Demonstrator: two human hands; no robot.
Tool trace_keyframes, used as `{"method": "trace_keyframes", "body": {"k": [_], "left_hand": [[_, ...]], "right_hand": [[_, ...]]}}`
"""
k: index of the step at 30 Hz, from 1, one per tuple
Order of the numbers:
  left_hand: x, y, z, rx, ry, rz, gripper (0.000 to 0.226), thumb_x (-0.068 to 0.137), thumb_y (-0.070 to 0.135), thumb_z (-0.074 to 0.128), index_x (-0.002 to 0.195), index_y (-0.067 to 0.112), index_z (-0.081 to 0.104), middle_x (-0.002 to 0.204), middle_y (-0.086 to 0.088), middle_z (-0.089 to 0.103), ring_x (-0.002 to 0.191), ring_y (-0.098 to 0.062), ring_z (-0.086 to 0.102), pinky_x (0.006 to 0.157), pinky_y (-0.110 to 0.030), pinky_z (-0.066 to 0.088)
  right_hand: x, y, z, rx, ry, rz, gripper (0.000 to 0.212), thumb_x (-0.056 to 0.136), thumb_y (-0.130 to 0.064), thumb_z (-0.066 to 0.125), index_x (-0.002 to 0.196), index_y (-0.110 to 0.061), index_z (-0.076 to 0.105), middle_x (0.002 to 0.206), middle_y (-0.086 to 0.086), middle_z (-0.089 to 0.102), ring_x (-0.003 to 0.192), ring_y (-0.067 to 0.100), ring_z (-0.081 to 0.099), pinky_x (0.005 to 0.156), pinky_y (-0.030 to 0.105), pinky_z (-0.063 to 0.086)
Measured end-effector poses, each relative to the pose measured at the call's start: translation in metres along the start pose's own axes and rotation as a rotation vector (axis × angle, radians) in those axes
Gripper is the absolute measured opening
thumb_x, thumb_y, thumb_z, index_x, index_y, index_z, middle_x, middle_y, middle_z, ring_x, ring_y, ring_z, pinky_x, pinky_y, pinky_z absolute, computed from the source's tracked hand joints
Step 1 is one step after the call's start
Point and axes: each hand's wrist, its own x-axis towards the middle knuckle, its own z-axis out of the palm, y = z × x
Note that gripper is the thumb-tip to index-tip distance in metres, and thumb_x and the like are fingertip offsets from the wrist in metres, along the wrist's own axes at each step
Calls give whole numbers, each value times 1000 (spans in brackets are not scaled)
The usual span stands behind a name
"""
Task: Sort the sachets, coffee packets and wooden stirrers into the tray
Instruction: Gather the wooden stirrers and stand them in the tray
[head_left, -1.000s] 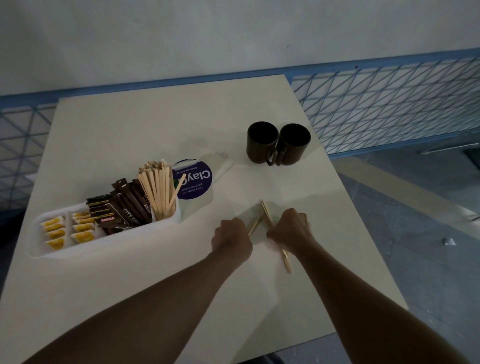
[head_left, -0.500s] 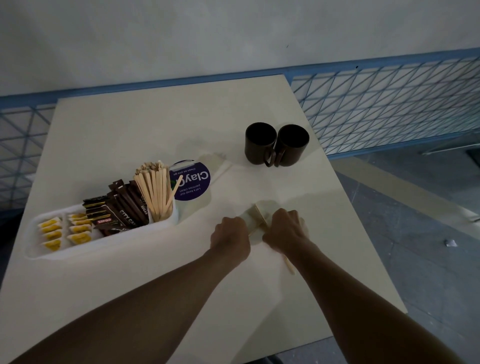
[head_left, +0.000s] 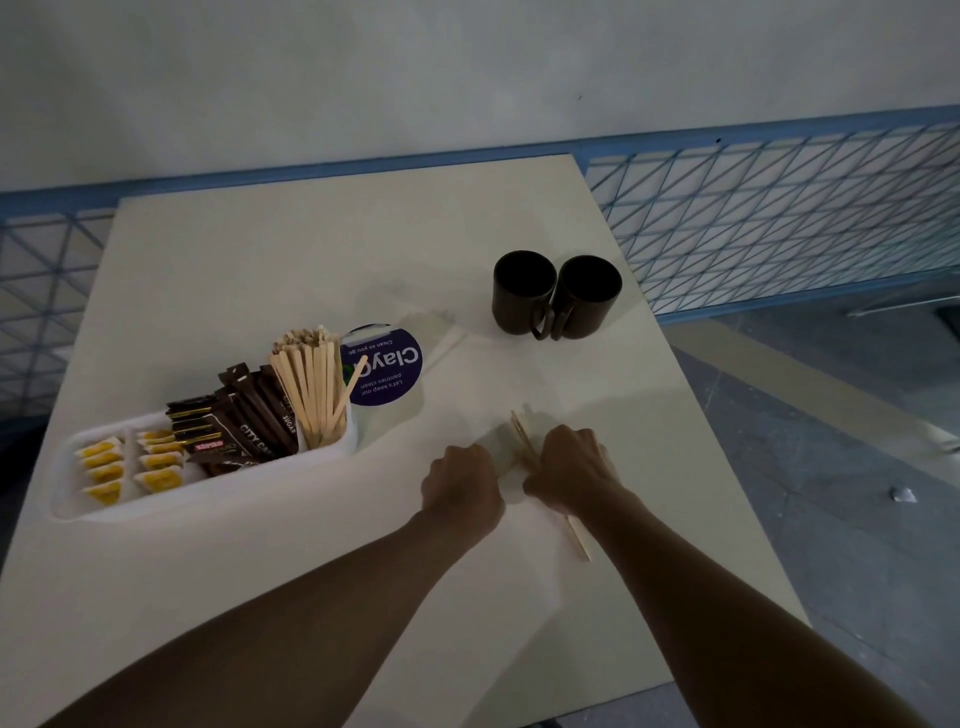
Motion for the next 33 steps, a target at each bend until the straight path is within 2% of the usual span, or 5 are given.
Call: {"method": "trace_keyframes", "body": {"k": [10, 16, 21, 27, 33], "left_hand": [[4, -9, -4, -77, -11, 16, 44, 81, 31, 74, 116, 9, 59, 112, -11, 63, 101, -29, 62, 77, -32, 53], [14, -12, -16, -145, -41, 36, 25, 85, 14, 57, 107, 4, 62, 106, -15, 67, 98, -34, 65, 74, -33, 52], [17, -7, -17, -179, -72, 85, 25, 91, 12, 56, 112, 1, 63, 110, -17, 68, 101, -33, 66, 79, -32, 53], [12, -2, -4, -179, -155, 109, 41, 97, 16, 43, 136, 2, 43, 128, -20, 55, 116, -34, 56, 94, -37, 47], [3, 3, 7, -139, -87, 97, 44, 96, 15, 50, 138, 5, 39, 129, -16, 49, 116, -32, 54, 94, -35, 47]], "right_hand": [[2, 8, 5, 104, 25, 30, 20, 71, -30, 73, 72, -14, 62, 76, 7, 65, 69, 25, 67, 57, 33, 57], [2, 16, -15, 125, 22, 58, 13, 81, -20, 58, 70, -14, 58, 78, 9, 61, 64, 20, 55, 47, 25, 33], [-4, 22, -22, 191, -9, 66, 14, 84, -7, 44, 89, -12, 56, 94, 12, 56, 77, 27, 57, 52, 29, 38], [-19, 24, -19, 159, -73, 30, 21, 87, -4, 41, 106, -8, 50, 98, 9, 49, 82, 27, 54, 55, 28, 38], [-23, 28, -12, 56, -94, -1, 12, 89, -10, 40, 101, -14, 41, 105, 13, 57, 87, 32, 53, 70, 36, 40]]}}
